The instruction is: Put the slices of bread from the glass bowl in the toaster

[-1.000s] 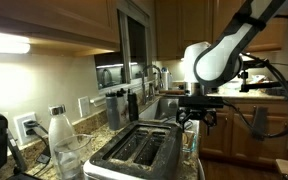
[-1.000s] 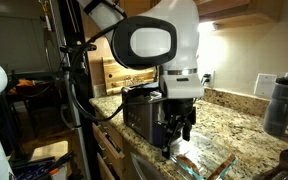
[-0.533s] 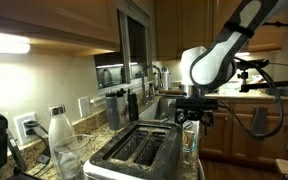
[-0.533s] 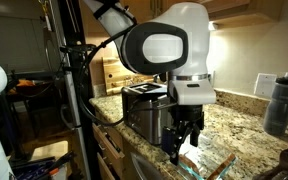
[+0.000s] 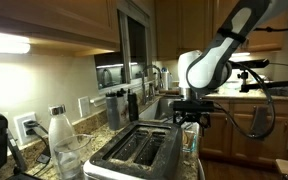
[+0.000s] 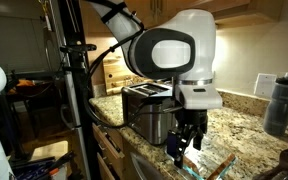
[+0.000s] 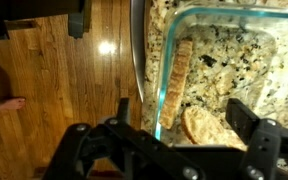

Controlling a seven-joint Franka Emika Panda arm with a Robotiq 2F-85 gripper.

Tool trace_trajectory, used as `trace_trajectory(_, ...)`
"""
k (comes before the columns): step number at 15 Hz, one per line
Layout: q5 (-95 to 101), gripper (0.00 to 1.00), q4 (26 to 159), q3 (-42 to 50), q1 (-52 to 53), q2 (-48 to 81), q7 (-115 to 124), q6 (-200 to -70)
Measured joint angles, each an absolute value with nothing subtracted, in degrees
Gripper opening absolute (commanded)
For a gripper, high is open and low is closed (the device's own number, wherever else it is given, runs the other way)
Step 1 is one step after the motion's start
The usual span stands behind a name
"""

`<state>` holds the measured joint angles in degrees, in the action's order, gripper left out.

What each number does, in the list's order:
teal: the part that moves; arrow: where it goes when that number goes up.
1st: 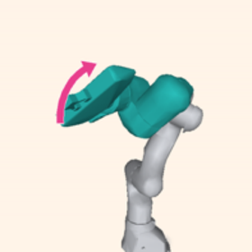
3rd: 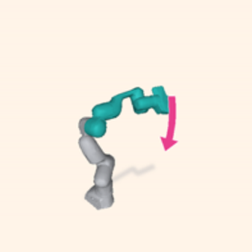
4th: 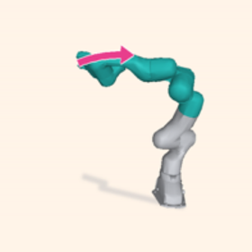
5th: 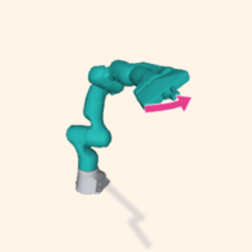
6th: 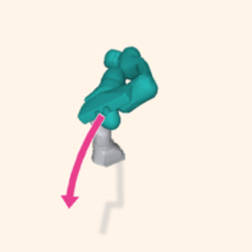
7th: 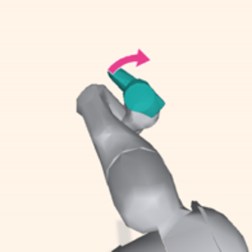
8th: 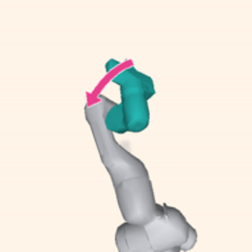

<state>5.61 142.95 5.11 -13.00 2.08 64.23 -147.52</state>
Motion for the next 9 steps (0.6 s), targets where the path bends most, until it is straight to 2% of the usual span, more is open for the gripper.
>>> trace_trajectory(3,5.6,0.80,142.2,5.6,-12.2,2.9,64.2,-147.5)
trace_trajectory(4,5.6,0.80,142.0,5.7,-11.9,3.1,64.2,-147.5)
trace_trajectory(5,5.6,0.68,141.8,5.8,-11.8,3.4,64.3,-147.5)
trace_trajectory(7,5.6,0.56,141.5,6.1,-11.3,3.7,64.3,-147.5)
trace_trajectory(9,5.6,0.34,141.4,6.4,-11.0,3.8,64.3,-147.5)
